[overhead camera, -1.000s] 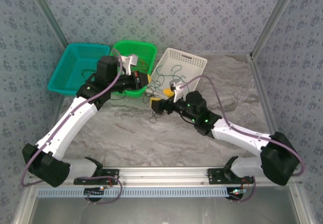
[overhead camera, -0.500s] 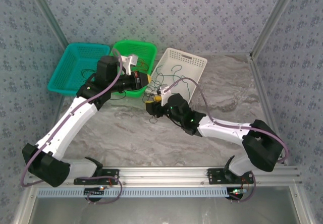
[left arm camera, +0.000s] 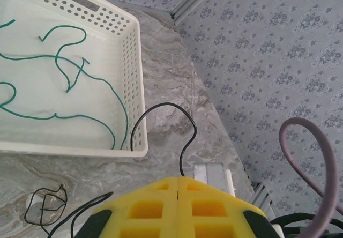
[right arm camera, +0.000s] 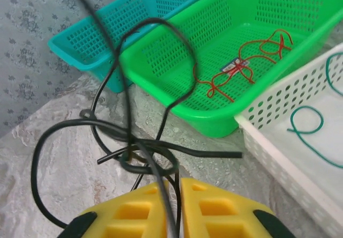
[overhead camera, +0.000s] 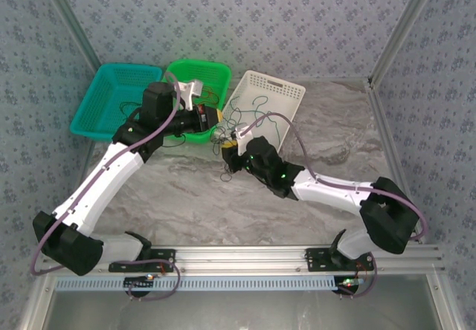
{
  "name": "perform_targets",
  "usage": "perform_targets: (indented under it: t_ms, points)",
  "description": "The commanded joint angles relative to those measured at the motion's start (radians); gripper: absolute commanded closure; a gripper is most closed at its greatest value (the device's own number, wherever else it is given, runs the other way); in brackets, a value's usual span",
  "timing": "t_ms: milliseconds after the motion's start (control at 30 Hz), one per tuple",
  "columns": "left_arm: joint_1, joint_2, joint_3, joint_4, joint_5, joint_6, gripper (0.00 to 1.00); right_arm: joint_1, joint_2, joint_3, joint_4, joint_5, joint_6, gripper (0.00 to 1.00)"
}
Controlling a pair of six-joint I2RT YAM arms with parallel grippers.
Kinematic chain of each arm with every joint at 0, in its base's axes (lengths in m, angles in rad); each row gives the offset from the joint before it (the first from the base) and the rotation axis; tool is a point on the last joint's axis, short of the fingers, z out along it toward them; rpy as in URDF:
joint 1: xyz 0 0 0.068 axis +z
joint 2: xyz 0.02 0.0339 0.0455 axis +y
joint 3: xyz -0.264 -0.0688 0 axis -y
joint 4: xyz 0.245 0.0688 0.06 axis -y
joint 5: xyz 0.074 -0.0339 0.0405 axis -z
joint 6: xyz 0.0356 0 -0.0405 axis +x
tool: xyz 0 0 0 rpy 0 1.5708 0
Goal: Untangle the cables
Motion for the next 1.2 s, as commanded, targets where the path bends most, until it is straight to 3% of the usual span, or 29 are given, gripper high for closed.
perform_targets:
  t_ms: [0, 100, 300, 467, 633, 800, 1033, 1167]
  points:
    - [0.006, -0.021, 0.007, 0.018, 0.001, 0.007, 1.0, -0.005, -0.041, 0.036, -0.019, 0.011, -0.06, 0.93]
    - [0.005, -0.02, 0.009, 0.019, 0.001, 0.004, 1.0, -0.011, -0.048, 0.038, -0.017, -0.002, -0.079, 1.0]
    - [0.005, -0.026, 0.014, -0.009, -0.043, -0.01, 1.0, -0.03, -0.059, 0.039, -0.008, -0.037, -0.093, 1.0]
    - [0.005, -0.063, -0.041, -0.022, -0.215, -0.094, 1.0, -0.062, -0.093, 0.014, 0.011, -0.048, -0.044, 1.0]
    - [0.005, -0.095, -0.141, 0.02, -0.297, -0.222, 1.0, -0.119, -0.145, -0.034, 0.055, -0.087, 0.055, 1.0]
    - [0.008, -0.103, -0.217, -0.043, -0.437, -0.33, 1.0, -0.178, -0.204, -0.078, 0.087, -0.095, 0.119, 1.0]
    - [0.031, -0.081, -0.294, -0.047, -0.449, -0.424, 1.0, -0.223, -0.264, -0.128, 0.096, -0.086, 0.146, 1.0]
    - [0.033, -0.033, -0.325, -0.035, -0.362, -0.385, 1.0, -0.248, -0.301, -0.159, 0.113, -0.096, 0.161, 1.0]
